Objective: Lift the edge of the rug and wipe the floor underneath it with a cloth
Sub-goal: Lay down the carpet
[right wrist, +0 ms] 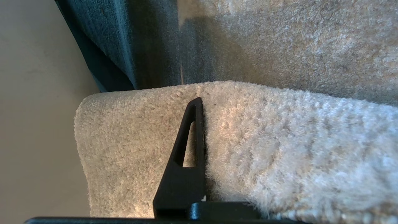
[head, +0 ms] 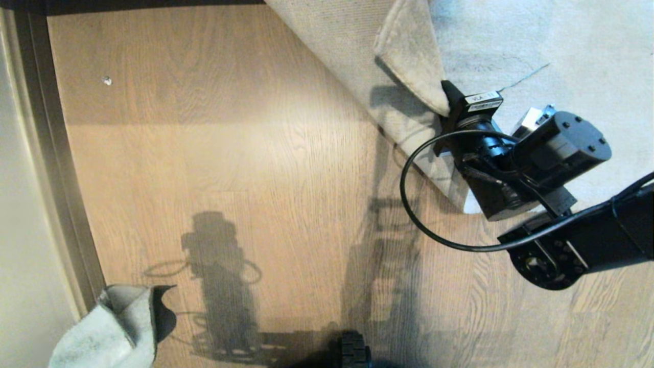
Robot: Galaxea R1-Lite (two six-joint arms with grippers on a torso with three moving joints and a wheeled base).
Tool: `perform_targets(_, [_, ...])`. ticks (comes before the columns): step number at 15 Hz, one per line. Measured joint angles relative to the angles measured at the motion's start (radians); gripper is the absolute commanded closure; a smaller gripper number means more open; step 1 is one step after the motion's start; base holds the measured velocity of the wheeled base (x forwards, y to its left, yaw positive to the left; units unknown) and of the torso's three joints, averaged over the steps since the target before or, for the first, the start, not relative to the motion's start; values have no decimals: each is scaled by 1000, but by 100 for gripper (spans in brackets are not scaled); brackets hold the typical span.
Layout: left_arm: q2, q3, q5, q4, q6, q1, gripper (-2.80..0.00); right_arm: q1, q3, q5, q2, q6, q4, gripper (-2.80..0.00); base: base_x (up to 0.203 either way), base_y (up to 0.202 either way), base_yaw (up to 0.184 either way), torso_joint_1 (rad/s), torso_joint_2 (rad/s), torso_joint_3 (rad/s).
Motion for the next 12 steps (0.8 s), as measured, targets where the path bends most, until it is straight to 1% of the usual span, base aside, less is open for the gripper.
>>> perform_targets(2, [-64,0,1,0,-9,0,0,3,-3,0,1,0,1,0,0,0,0,0,0,0])
perform_targets(4, [-92,0,1,-1,-9,0,0,19,-10,0,1,-1,3,0,0,0,0,0,0,0])
perform_targets(12, [-113,0,1,-1,-9,0,0,152,-50,-3,-9,-28,7,0,0,0,0,0,0,0])
